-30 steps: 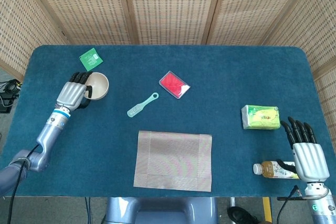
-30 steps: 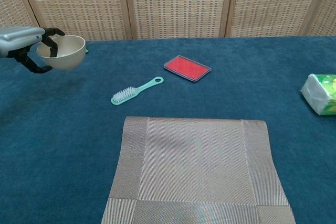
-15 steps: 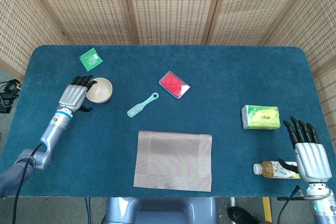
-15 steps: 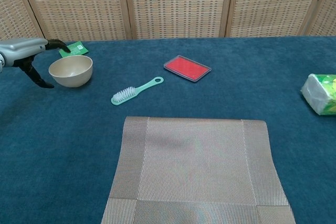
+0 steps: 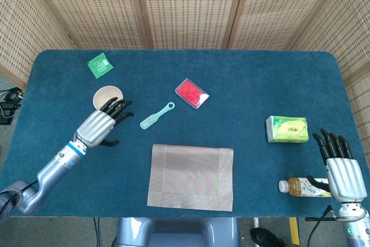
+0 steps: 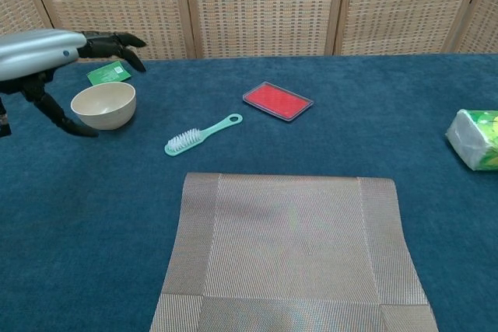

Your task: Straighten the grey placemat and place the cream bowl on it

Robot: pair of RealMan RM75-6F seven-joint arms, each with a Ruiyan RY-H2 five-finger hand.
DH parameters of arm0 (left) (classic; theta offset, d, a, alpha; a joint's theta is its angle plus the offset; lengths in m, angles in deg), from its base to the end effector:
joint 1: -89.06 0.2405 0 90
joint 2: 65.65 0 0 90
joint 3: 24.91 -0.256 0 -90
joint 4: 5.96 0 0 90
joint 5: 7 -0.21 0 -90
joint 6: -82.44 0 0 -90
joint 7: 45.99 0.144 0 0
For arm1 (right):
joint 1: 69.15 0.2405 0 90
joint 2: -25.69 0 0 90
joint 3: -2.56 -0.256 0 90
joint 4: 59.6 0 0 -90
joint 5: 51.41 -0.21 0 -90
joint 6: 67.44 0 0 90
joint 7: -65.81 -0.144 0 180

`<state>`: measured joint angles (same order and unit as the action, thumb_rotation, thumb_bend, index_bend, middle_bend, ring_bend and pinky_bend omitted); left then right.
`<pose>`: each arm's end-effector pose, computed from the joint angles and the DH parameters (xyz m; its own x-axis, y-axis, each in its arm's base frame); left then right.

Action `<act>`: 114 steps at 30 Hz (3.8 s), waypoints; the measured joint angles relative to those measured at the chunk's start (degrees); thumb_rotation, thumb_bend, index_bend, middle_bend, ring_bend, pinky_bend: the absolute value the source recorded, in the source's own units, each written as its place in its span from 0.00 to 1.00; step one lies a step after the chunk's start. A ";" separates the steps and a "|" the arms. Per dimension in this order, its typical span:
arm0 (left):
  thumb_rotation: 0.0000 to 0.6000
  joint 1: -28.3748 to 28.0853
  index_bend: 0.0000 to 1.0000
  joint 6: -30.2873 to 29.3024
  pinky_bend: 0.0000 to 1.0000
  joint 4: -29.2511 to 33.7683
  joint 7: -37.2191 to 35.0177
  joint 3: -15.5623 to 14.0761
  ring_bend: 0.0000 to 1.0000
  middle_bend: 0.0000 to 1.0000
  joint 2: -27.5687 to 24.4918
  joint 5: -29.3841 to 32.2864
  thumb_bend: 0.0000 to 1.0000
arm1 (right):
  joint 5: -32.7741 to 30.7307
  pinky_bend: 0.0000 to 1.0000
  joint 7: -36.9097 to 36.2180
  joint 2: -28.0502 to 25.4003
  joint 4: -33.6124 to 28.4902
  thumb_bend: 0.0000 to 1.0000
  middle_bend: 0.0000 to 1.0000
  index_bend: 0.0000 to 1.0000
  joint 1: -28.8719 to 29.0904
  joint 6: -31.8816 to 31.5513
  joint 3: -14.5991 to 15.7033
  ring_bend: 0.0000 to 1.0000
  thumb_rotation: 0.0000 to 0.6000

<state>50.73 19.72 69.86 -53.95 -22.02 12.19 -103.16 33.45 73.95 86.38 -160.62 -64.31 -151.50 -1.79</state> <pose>-0.1943 0.3330 0.0476 0.5089 0.1349 0.8502 0.7166 -0.6136 -0.3316 -0.2859 -0.1839 0.1663 0.4388 -0.0022 0.8986 -0.8986 -0.0058 0.4388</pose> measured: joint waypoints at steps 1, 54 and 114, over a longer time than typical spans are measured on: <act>1.00 0.00 0.34 -0.38 0.00 1.45 0.43 -1.08 0.00 0.00 -0.46 -1.69 0.09 | -0.08 0.00 -0.02 -0.01 0.02 0.00 0.00 0.00 0.01 0.03 -0.02 0.00 1.00; 1.00 -3.12 0.44 5.84 0.00 -0.33 11.20 -13.73 0.00 0.00 17.11 -13.59 0.12 | -2.37 0.00 -1.99 -0.63 0.75 0.00 0.00 0.00 0.47 1.32 -0.56 0.00 1.00; 1.00 -4.21 0.77 2.66 0.00 3.05 14.32 -8.10 0.00 0.00 19.74 -7.34 0.57 | -1.43 0.00 -3.34 -1.02 0.74 0.00 0.00 0.00 0.35 0.82 -0.25 0.00 1.00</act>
<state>46.52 22.39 72.91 -39.62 -30.12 31.93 -110.50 32.02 70.61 85.36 -159.89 -63.96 -150.68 -2.04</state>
